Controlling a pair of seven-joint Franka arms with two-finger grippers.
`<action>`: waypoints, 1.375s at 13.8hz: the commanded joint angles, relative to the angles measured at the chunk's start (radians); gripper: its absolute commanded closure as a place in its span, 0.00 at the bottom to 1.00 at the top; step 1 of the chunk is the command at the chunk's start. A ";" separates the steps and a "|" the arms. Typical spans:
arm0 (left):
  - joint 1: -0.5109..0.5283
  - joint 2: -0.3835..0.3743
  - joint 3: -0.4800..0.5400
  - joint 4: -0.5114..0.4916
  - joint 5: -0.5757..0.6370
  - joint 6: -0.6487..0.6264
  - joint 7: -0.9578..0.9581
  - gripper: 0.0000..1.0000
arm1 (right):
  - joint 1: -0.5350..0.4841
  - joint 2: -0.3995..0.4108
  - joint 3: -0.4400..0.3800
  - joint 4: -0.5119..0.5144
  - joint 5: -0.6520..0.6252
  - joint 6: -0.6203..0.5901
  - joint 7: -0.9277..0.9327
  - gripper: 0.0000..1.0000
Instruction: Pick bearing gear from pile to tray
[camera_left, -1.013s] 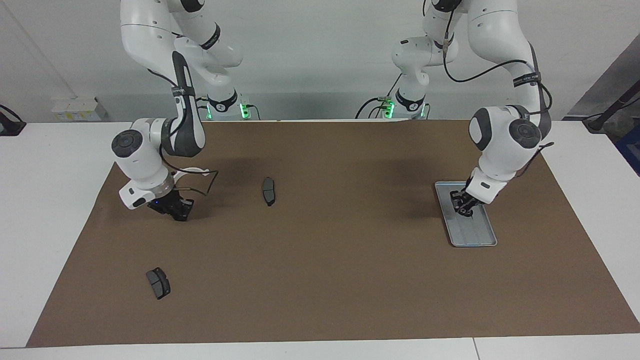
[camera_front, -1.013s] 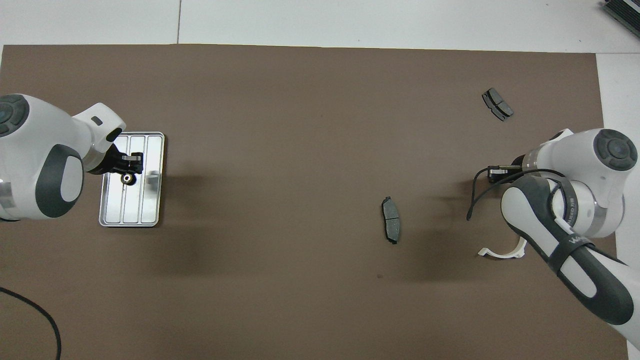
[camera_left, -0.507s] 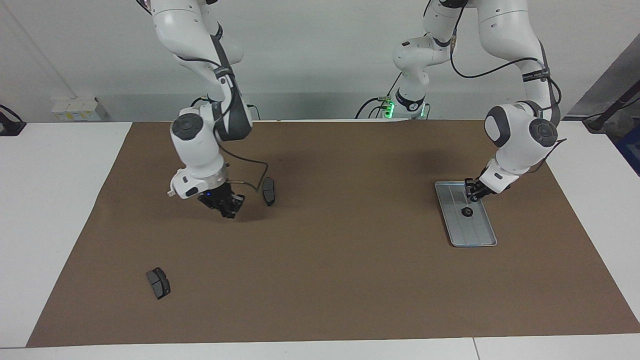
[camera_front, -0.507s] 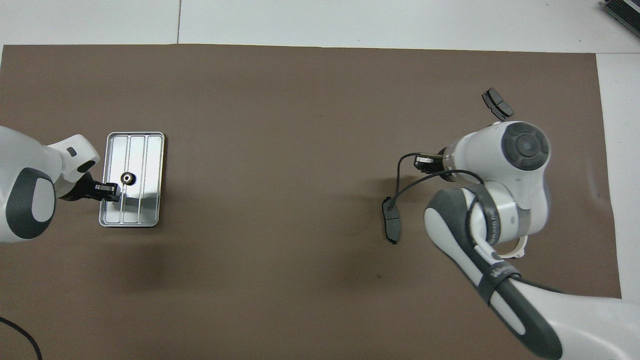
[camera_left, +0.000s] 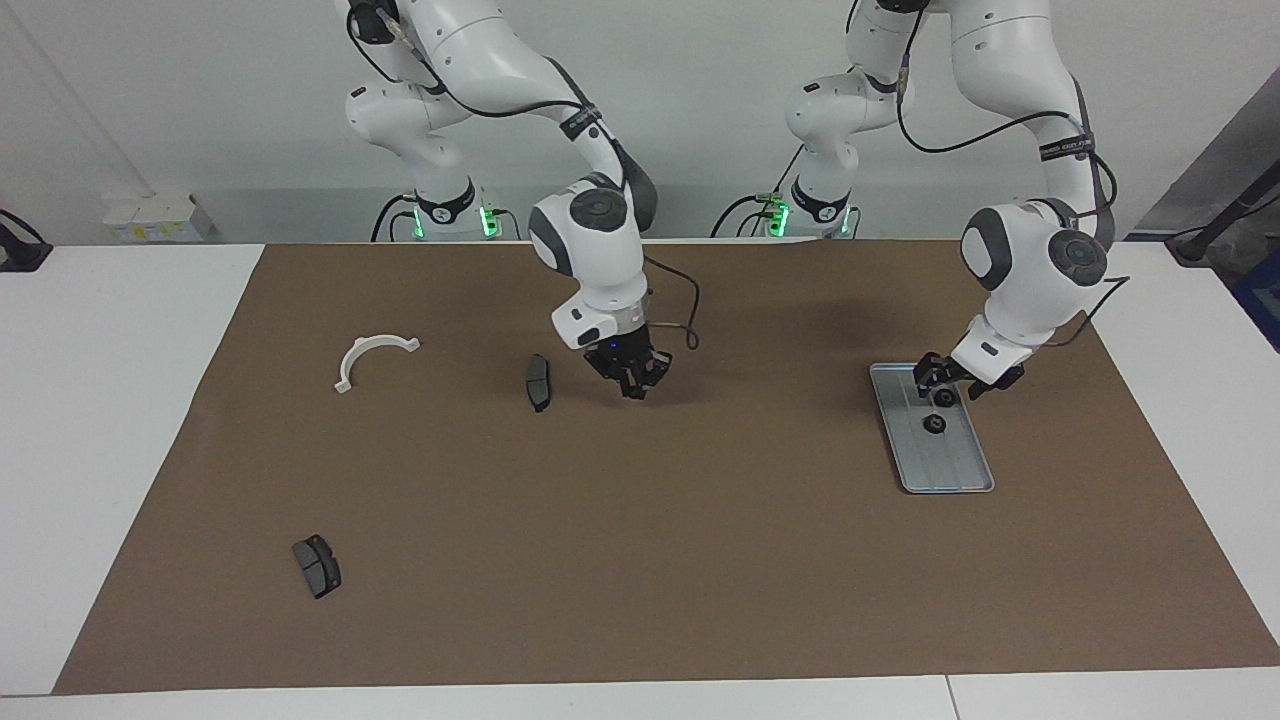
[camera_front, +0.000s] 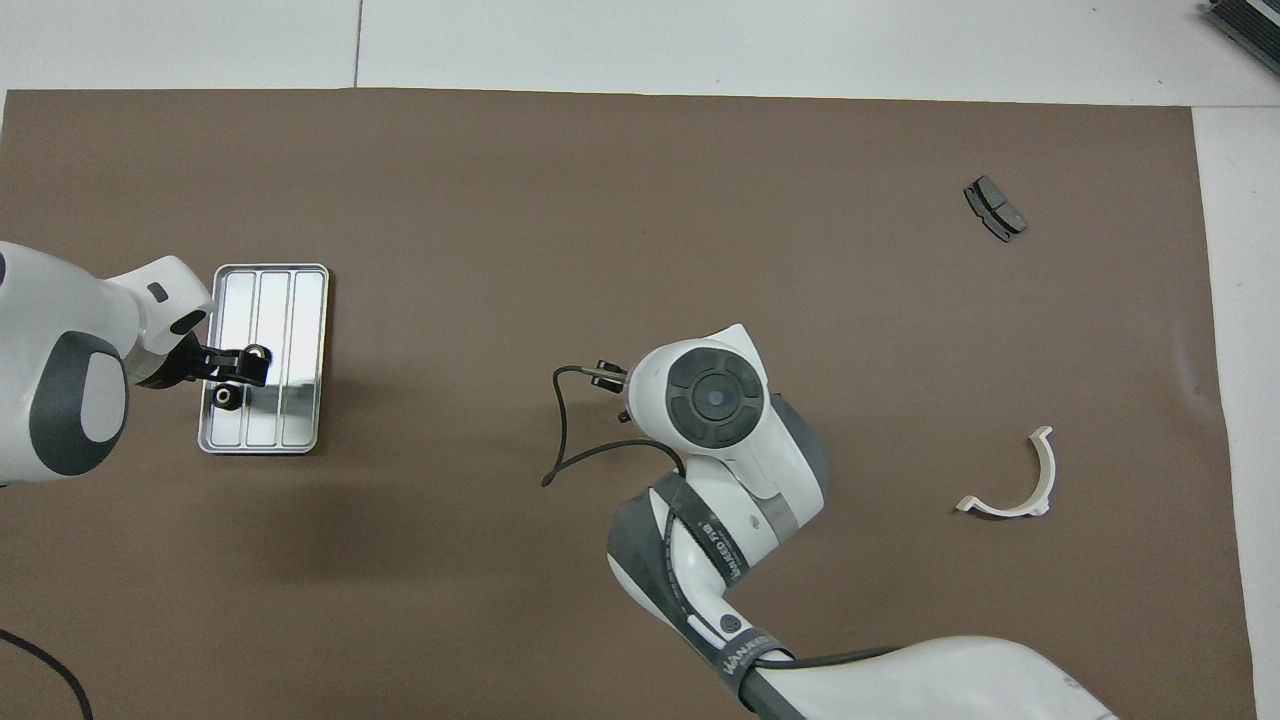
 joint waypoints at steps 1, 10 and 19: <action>-0.120 -0.007 0.009 0.009 0.005 0.040 -0.189 0.13 | 0.025 0.115 -0.007 0.153 -0.037 -0.003 0.068 0.92; -0.444 0.024 0.009 -0.010 0.005 0.374 -0.886 0.15 | -0.056 -0.003 -0.014 0.066 -0.051 -0.035 -0.028 0.00; -0.638 0.143 0.012 0.004 0.024 0.526 -0.891 0.31 | -0.445 -0.372 -0.014 -0.099 -0.036 -0.281 -0.492 0.00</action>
